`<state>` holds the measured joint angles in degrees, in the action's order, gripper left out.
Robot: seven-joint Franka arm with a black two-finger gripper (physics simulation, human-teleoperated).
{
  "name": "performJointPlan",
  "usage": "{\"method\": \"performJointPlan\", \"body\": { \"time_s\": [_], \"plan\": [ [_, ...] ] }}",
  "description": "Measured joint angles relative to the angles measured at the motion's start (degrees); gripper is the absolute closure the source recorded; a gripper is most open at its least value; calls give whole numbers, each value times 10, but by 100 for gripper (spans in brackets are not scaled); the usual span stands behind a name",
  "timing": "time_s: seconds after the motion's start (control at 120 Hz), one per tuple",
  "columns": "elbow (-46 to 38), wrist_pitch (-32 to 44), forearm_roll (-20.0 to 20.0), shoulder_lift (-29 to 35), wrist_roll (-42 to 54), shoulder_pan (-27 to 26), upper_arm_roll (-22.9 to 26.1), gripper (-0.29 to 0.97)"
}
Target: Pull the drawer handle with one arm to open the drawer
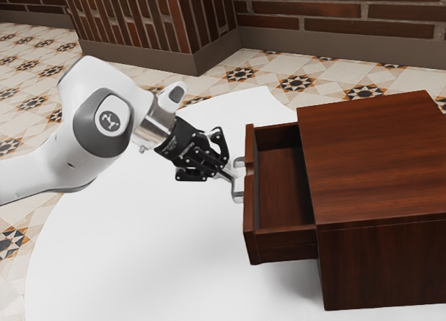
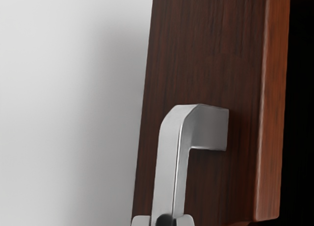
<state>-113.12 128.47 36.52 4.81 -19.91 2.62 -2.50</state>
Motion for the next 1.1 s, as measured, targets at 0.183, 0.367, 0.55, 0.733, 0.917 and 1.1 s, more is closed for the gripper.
{"method": "performJointPlan", "body": {
  "time_s": [0.183, 0.367, 0.55, 0.733, 0.917, 1.1],
  "plan": [
    [-19, 0, 0, 19, 3, 6, 1, 73],
    [-33, 0, 0, 32, 6, 4, 1, 73],
    [-46, 0, 0, 45, 8, 2, -7, 73],
    [-59, 0, 0, 57, 10, 2, -18, 72],
    [-71, 0, -1, 65, 12, 3, -24, 72],
    [-88, 0, -1, 88, 14, 3, -36, 72]
  ]
}}
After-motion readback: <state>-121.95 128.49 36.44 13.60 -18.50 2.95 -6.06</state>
